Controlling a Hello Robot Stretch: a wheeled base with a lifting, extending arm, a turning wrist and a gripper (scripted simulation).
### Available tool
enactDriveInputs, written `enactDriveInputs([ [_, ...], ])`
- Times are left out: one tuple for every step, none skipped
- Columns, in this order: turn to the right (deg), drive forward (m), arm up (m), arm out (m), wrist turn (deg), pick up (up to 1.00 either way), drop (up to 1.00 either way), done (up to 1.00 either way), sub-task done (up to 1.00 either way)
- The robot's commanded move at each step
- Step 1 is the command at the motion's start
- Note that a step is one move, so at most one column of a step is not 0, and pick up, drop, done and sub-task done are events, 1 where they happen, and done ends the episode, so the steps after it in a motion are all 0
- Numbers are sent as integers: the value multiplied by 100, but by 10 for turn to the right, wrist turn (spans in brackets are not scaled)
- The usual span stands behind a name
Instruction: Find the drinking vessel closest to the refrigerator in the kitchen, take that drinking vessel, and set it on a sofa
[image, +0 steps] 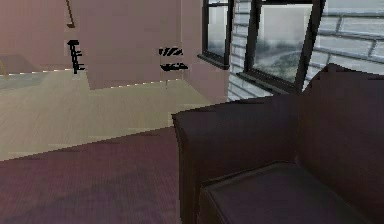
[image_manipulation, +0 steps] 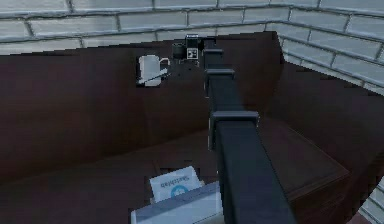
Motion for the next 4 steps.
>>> enactDriveInputs([
  [0,0,0,0,390,0,0,0,0],
  [0,0,-20,0,0,0,0,0,0],
  [0,0,-32,0,0,0,0,0,0],
  [0,0,0,0,0,0,100,0,0],
])
